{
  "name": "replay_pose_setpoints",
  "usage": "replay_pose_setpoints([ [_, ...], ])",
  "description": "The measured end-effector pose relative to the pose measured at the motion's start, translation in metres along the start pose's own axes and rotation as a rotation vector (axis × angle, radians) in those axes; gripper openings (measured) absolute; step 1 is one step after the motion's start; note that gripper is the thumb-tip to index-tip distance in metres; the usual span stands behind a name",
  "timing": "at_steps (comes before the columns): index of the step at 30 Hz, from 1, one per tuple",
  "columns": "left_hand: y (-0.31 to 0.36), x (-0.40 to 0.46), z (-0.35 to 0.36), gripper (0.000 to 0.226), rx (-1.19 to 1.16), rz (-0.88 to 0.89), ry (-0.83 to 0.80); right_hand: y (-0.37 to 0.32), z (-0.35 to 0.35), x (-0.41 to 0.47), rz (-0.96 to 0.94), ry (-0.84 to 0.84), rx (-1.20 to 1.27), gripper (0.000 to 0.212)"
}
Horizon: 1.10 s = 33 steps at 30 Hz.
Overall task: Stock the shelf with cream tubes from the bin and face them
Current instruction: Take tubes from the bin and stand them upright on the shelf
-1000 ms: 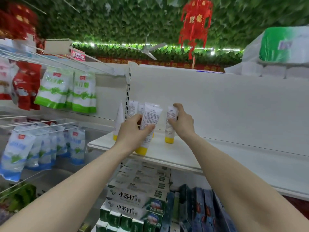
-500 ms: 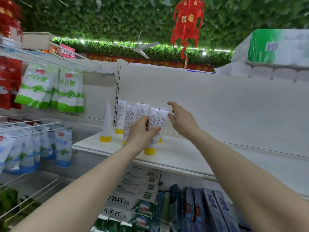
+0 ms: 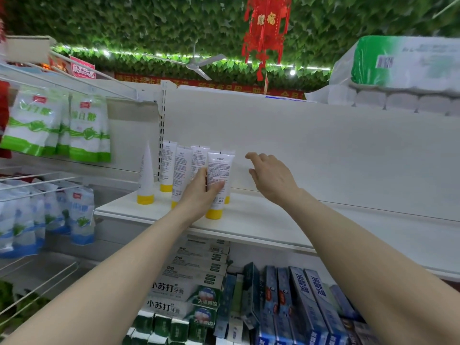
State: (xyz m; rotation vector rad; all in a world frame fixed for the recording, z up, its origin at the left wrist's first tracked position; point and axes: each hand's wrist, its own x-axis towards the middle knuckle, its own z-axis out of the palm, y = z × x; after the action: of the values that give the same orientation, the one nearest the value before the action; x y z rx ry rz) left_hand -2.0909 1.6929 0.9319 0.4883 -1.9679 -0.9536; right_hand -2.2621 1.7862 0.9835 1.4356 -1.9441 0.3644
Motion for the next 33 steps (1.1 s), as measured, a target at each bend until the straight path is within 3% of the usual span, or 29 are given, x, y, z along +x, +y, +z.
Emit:
replay_pose_setpoints([
  [10,0.002,-0.030,-0.005,0.030,0.362,0.014,0.022,-0.002,-0.014,-0.038,-0.018,-0.004,-0.053,0.037],
  [17,0.011,-0.077,-0.006,0.058,0.575,-0.033,0.068,-0.002,-0.029,-0.093,-0.046,0.003,-0.039,0.037],
  [27,0.001,-0.195,0.039,0.043,0.739,0.093,0.122,-0.011,-0.018,-0.222,-0.196,0.016,-0.036,0.044],
  [33,-0.045,-0.265,0.081,0.043,0.850,0.027,0.004,-0.018,0.016,-0.301,-0.222,-0.011,0.059,0.036],
])
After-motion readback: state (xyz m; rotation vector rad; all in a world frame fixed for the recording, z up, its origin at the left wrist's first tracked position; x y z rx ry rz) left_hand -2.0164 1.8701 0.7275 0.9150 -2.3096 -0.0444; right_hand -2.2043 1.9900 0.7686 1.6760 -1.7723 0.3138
